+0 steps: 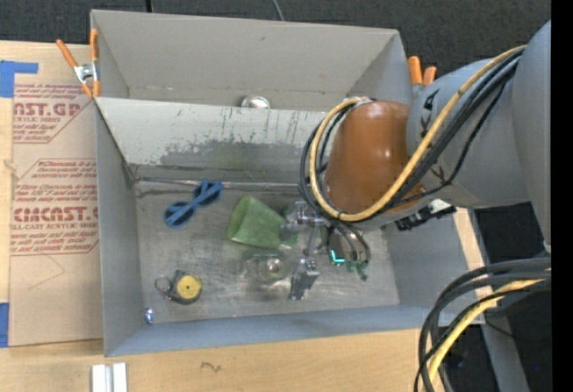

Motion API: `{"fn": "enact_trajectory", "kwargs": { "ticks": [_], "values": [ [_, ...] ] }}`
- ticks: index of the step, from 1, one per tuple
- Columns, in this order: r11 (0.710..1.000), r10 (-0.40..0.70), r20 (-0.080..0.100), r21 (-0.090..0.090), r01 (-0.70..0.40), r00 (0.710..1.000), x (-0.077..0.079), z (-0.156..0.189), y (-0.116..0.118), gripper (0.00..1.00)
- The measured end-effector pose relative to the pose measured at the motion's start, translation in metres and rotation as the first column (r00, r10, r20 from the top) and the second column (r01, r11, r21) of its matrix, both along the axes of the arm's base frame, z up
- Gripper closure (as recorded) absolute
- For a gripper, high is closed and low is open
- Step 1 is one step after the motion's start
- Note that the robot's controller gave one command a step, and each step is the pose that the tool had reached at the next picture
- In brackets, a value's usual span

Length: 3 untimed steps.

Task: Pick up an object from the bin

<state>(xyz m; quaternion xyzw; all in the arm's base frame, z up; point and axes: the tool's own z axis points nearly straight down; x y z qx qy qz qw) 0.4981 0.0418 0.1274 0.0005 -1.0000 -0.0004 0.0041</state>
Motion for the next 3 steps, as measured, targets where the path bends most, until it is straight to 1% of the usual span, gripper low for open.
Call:
{"fn": "enact_trajectory", "kwargs": {
  "ticks": [1, 2, 3],
  "values": [
    [0.981, 0.193, 0.010, 0.000, -0.193, 0.981, 0.014, -0.050, 0.012, 0.00],
    [0.982, 0.191, 0.014, 0.000, -0.191, 0.981, 0.015, -0.049, 0.012, 1.00],
    [0.982, 0.191, 0.017, -0.002, -0.191, 0.981, 0.011, 0.101, -0.002, 1.00]
  ]
}}
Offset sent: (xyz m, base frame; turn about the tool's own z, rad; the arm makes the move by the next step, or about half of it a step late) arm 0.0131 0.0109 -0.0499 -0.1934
